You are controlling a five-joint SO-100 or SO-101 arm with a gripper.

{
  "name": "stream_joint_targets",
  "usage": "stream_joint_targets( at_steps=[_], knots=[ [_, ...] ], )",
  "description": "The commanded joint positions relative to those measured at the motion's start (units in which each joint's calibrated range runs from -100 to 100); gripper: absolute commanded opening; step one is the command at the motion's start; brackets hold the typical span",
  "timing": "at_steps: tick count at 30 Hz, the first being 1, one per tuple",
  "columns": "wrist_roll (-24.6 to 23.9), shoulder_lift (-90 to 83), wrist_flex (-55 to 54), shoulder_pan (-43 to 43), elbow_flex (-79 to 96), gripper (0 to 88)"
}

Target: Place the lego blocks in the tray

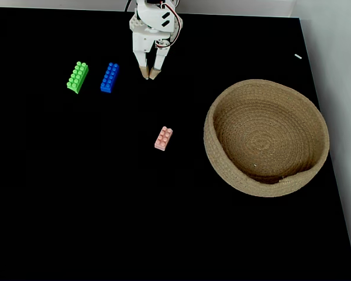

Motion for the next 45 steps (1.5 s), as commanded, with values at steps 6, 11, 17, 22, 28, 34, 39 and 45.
stream_joint_targets(
  at_steps=[6, 11, 17, 22, 28, 34, 39, 45],
  knots=[
    [1.32, -0.41, 0.56, -1.87, 0.8, 0.0],
    [1.37, -0.41, 0.56, -1.87, 0.8, 0.0],
    [1.32, -0.41, 0.56, -1.87, 0.8, 0.0],
    [0.78, -0.41, 0.56, -1.96, 0.8, 0.0],
    [1.37, -0.41, 0.56, -2.29, 0.8, 0.0],
    [0.63, -0.41, 0.56, -2.29, 0.8, 0.0],
    [0.05, -0.41, 0.56, -2.29, 0.8, 0.1],
    [0.05, -0.41, 0.56, -2.29, 0.8, 0.1]
  ],
)
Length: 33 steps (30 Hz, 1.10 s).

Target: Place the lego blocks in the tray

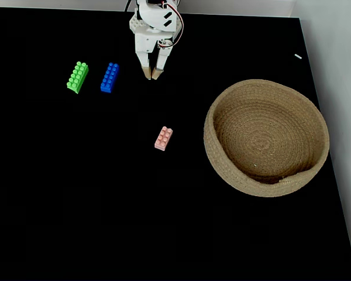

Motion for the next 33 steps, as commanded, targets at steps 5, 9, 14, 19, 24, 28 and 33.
stream_joint_targets(
  at_steps=[5, 9, 14, 19, 24, 28, 33],
  knots=[
    [-0.54, -0.41, 0.56, -0.17, 0.8, 0.2],
    [0.63, -0.41, 0.47, -0.33, 0.8, 0.2],
    [-2.0, -0.41, 0.14, -0.83, 0.8, 0.1],
    [-1.9, -0.41, -3.69, 0.82, 0.52, 0.2],
    [2.05, 2.86, -9.19, 4.2, -5.31, 8.4],
    [3.42, 11.03, -9.44, 6.67, -14.62, 18.8],
    [3.86, 25.82, -9.19, 12.11, -27.2, 24.0]
  ],
)
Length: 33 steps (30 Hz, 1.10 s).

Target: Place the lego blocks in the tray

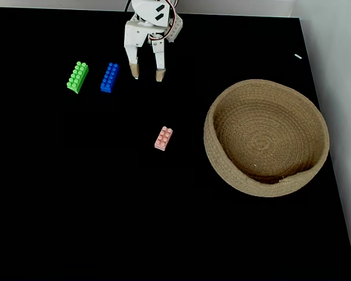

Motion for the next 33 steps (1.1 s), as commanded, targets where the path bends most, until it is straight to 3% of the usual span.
stream_joint_targets(
  at_steps=[1, 17, 33],
  knots=[
    [0.98, 11.94, -0.58, 4.72, -13.04, 24.6],
    [8.25, 34.73, 4.33, 20.55, -32.73, 28.5],
    [11.97, 49.09, -6.33, 26.4, -32.19, 28.0]
  ],
)
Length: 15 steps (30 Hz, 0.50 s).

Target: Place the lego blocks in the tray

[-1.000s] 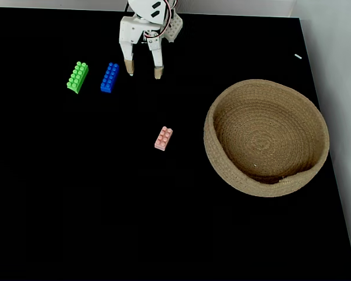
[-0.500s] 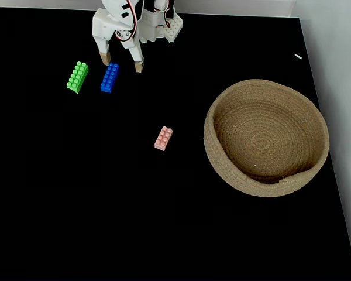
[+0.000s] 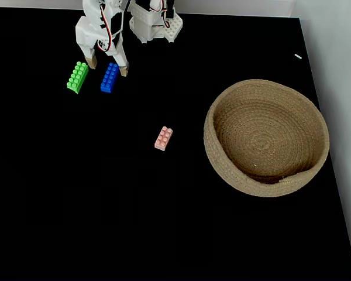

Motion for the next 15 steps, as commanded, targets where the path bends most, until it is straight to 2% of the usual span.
stream_joint_targets(
  at_steps=[1, 15],
  knots=[
    [0.49, 1.51, -3.67, 0.1, -1.51, 28.1],
    [0.63, 4.35, -12.5, -0.89, 5.79, 26.1]
  ],
)
